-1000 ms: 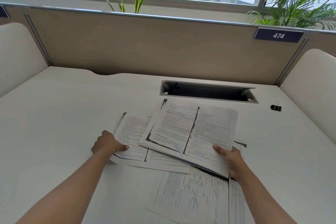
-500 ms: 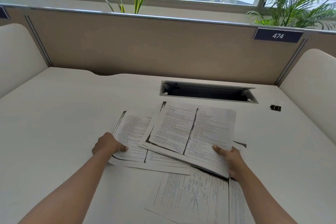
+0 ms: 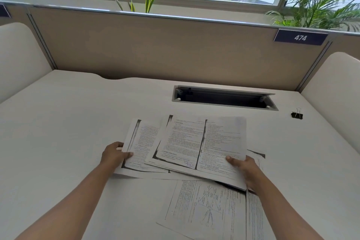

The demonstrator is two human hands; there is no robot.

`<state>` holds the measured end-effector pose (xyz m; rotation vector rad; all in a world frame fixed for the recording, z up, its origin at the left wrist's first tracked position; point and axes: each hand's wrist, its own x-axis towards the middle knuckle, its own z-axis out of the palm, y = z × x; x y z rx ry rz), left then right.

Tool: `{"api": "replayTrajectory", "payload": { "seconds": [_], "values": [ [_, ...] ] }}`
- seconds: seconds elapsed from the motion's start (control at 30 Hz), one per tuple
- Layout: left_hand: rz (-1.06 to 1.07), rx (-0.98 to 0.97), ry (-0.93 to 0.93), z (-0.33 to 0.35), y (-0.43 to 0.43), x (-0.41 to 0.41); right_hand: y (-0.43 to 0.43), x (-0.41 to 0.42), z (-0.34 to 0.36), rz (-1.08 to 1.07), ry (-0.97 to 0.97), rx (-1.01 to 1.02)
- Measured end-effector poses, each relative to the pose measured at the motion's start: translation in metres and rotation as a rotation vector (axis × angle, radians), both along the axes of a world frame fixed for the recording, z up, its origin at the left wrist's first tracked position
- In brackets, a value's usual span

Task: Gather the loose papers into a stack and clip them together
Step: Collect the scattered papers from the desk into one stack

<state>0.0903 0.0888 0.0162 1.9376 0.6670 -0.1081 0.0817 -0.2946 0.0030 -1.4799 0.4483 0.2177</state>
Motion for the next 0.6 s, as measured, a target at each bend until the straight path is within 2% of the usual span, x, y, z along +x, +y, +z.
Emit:
{"api": "replayTrajectory", "payload": {
  "seconds": [0.13,0.6],
  "values": [
    [0.008,-0.188,-0.007,-0.001,-0.001,-0.004,0.007,0.003,0.004,0.071,0.024,-0.078],
    [-0.095,-0.344,0.001,0.005,-0.015,-0.009,0.061,0.018,0.024,0.237,0.007,-0.222]
  ]
}}
